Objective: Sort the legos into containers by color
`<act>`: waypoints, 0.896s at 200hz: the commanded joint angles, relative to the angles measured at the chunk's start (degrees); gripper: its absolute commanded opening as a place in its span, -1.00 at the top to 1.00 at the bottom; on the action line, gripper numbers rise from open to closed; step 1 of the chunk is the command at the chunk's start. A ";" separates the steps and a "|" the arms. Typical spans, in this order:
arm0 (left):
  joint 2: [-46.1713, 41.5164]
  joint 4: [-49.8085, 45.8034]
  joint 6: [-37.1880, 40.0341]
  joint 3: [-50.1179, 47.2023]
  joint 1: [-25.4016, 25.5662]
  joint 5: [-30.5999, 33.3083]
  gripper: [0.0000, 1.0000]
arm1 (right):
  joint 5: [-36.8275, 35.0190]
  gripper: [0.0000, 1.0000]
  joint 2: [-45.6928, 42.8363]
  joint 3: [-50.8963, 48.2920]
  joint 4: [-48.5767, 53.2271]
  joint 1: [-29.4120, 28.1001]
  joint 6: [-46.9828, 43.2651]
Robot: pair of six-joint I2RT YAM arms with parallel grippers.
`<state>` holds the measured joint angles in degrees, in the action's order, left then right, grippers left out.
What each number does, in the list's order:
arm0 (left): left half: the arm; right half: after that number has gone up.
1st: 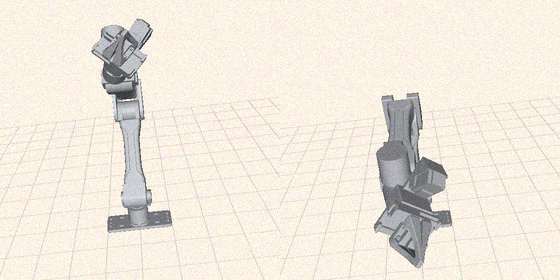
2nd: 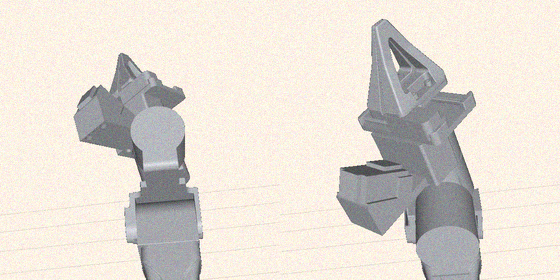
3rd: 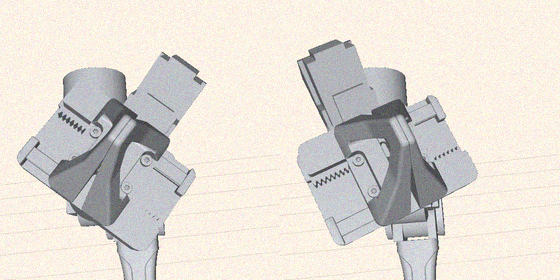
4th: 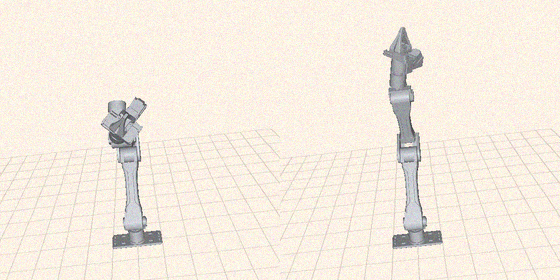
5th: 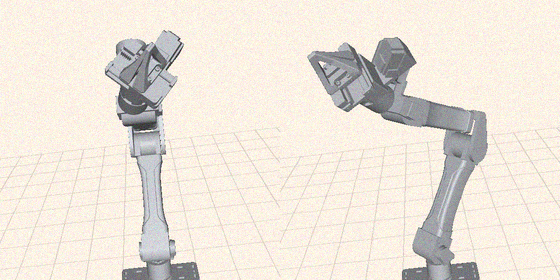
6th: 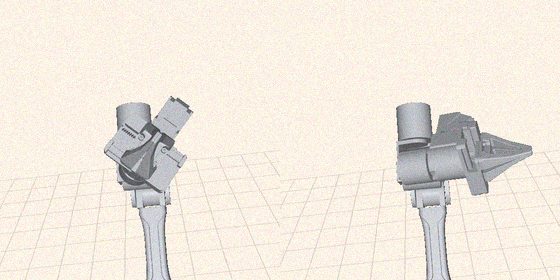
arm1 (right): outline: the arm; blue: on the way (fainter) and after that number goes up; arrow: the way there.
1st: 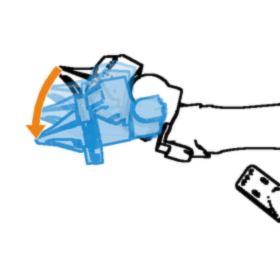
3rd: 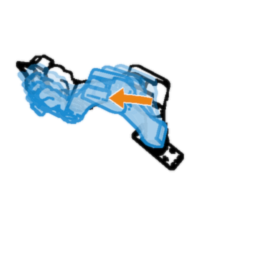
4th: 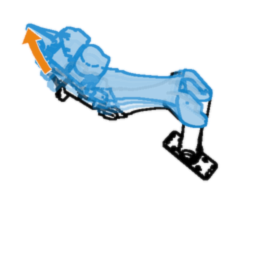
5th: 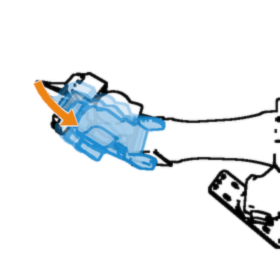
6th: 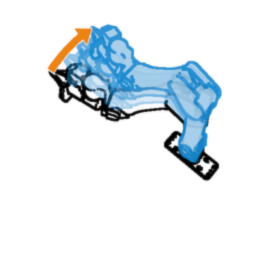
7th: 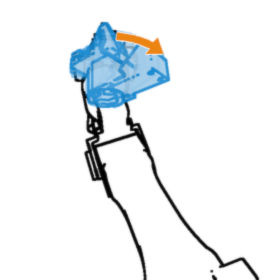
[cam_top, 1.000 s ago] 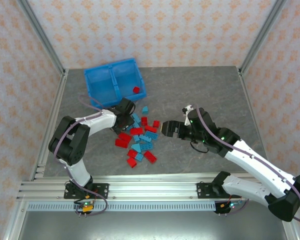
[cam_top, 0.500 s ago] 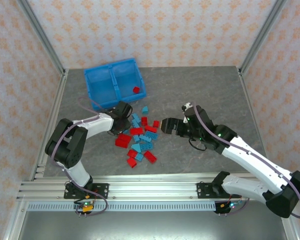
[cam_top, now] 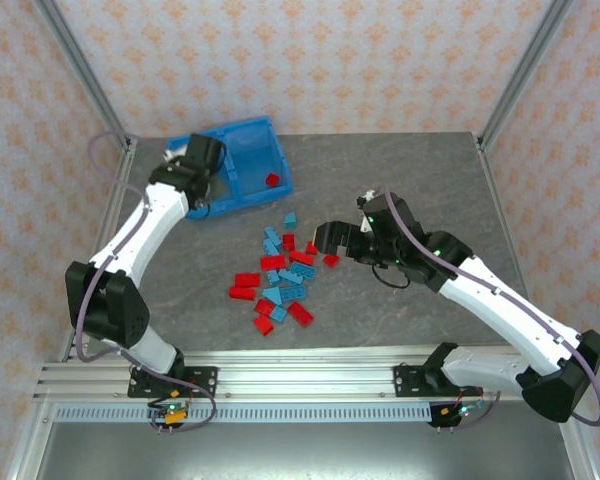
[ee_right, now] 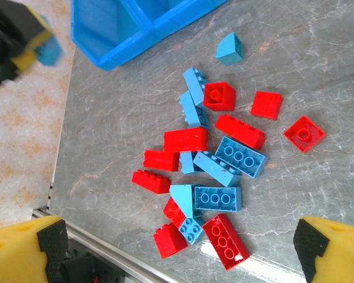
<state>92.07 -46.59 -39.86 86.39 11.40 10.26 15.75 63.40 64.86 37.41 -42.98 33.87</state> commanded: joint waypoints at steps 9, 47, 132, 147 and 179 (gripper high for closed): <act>10.29 -6.05 7.29 11.84 -1.94 7.76 0.35 | -3.96 -0.99 -0.53 2.68 3.34 0.00 2.30; 23.46 -3.08 11.40 23.25 -4.56 7.09 0.30 | -7.21 -0.99 -3.31 2.29 6.23 0.00 3.44; 36.89 3.99 11.96 27.35 -9.47 -4.68 0.10 | -10.36 -0.99 -10.49 -2.10 5.98 0.00 7.42; 36.98 3.41 11.72 27.52 -9.58 -4.59 0.06 | -10.28 -0.99 -10.12 -1.85 5.28 0.00 7.39; 32.76 3.96 11.30 25.66 -9.64 -7.05 -0.08 | -10.21 -0.99 -8.92 -1.58 3.82 0.00 7.18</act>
<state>128.88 -43.81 -28.58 112.14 1.63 5.45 7.20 53.82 63.72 43.07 -42.98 40.51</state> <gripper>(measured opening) 0.537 0.994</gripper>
